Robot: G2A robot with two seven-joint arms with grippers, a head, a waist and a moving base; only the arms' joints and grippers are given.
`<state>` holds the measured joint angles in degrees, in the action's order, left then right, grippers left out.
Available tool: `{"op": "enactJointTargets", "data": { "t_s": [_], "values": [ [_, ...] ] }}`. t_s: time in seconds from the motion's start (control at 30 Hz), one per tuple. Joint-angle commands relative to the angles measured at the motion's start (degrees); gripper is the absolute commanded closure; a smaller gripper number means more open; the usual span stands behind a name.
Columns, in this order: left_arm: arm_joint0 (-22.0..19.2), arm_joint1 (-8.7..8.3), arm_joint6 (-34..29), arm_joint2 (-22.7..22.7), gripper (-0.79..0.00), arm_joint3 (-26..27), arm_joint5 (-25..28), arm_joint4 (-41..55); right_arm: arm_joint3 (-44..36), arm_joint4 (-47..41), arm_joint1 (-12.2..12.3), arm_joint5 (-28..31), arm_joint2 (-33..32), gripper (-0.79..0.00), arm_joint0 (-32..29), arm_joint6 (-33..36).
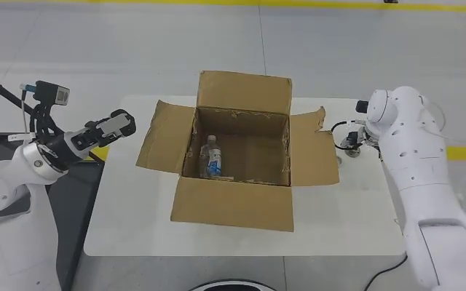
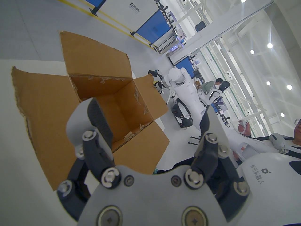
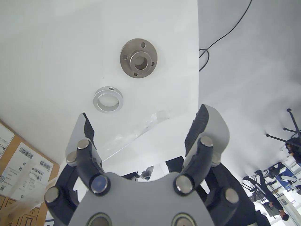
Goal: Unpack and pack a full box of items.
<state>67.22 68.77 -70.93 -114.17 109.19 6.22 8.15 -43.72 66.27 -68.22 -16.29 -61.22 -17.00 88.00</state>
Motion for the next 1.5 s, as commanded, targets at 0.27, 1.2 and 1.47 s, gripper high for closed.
{"op": "enactJointTargets", "data": {
  "t_s": [0.27,1.2,1.47],
  "values": [
    [0.0,0.00,0.0,0.0,-0.785,0.0,0.0,0.0,0.0,-2.3,0.2,1.5,-1.2,-0.785,-1.4,-0.5],
    [0.0,0.00,0.0,0.0,-0.785,0.0,0.0,0.0,-3.3,-2.8,0.8,0.6,-3.8,-0.785,-7.2,-1.2],
    [0.0,0.00,0.0,0.0,-0.785,0.0,0.0,0.0,-4.8,-2.9,0.9,0.5,-4.2,-0.662,-7.9,-0.4]
  ]
}}
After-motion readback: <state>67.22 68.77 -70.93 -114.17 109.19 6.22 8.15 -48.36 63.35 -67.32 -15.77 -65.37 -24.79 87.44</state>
